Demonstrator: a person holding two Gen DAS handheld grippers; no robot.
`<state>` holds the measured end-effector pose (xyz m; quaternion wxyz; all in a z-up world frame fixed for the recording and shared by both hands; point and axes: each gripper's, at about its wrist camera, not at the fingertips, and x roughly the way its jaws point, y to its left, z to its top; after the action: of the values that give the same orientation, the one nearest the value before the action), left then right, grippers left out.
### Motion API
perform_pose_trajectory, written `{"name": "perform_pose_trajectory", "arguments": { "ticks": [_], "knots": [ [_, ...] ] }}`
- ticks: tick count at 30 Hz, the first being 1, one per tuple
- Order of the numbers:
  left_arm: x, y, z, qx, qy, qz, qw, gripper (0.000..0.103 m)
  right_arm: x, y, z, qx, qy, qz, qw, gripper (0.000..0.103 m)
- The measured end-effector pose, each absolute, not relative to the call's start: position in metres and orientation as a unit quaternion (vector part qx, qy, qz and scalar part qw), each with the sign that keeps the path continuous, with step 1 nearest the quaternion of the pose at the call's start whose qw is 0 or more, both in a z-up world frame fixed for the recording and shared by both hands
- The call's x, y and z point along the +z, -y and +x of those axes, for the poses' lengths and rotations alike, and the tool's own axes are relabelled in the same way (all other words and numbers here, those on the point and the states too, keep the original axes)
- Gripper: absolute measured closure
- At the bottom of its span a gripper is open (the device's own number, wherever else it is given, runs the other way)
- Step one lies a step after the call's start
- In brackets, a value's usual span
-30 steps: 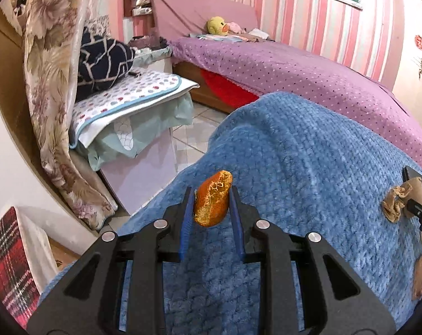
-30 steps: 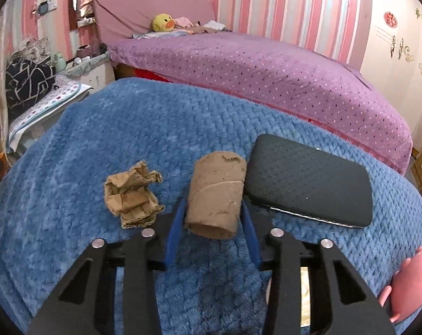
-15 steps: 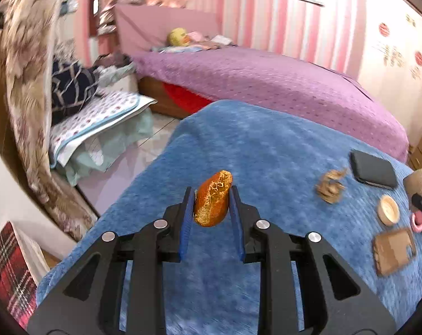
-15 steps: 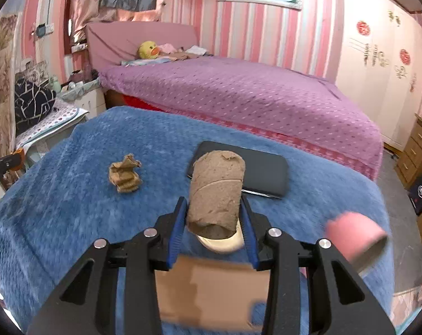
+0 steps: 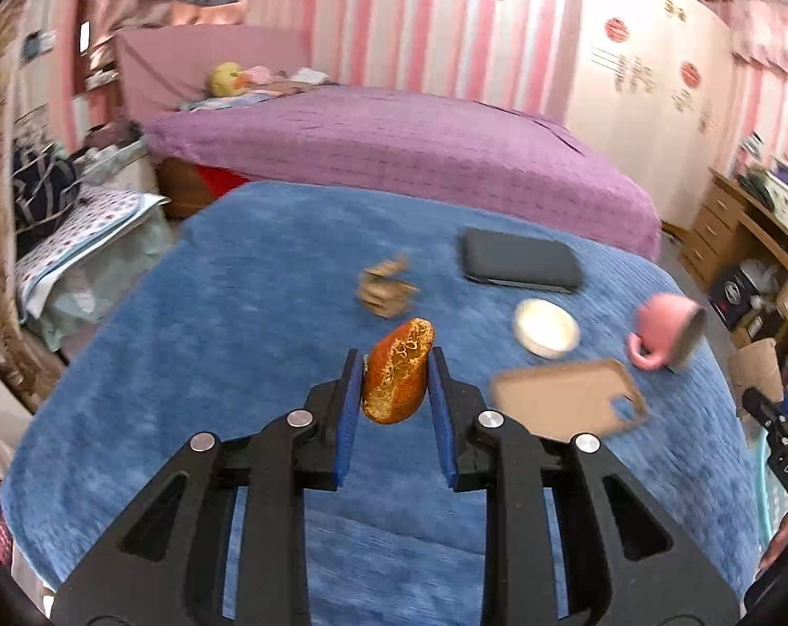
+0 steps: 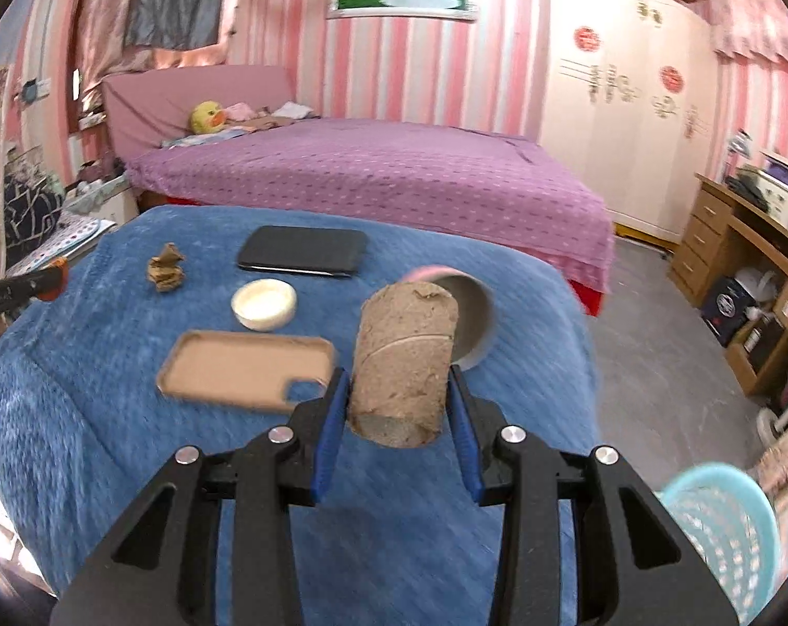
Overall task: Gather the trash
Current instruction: 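Carry the orange peel and cardboard tube over the blue basket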
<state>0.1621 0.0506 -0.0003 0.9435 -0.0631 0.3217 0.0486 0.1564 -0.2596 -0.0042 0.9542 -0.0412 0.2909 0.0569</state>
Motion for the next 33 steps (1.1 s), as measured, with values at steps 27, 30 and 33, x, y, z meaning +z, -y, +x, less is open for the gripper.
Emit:
{"name": "perform_pose_trajectory", "arguments": {
  "ticks": [27,30,33],
  "knots": [
    [-0.016,0.134,0.136,-0.049,-0.291,0.024,0.955,0.079,-0.028,0.407,0.094,-0.056,-0.273,0.004,0.960,0.065],
    [-0.018,0.146,0.133,-0.052,-0.286,0.038,0.956,0.079,-0.031,0.426,0.089,-0.074,-0.276,0.008,0.958,0.065],
    [-0.018,0.155,0.129,-0.059,-0.283,0.042,0.956,0.079,-0.034,0.448,0.080,-0.091,-0.276,0.014,0.957,0.065]
  ]
}}
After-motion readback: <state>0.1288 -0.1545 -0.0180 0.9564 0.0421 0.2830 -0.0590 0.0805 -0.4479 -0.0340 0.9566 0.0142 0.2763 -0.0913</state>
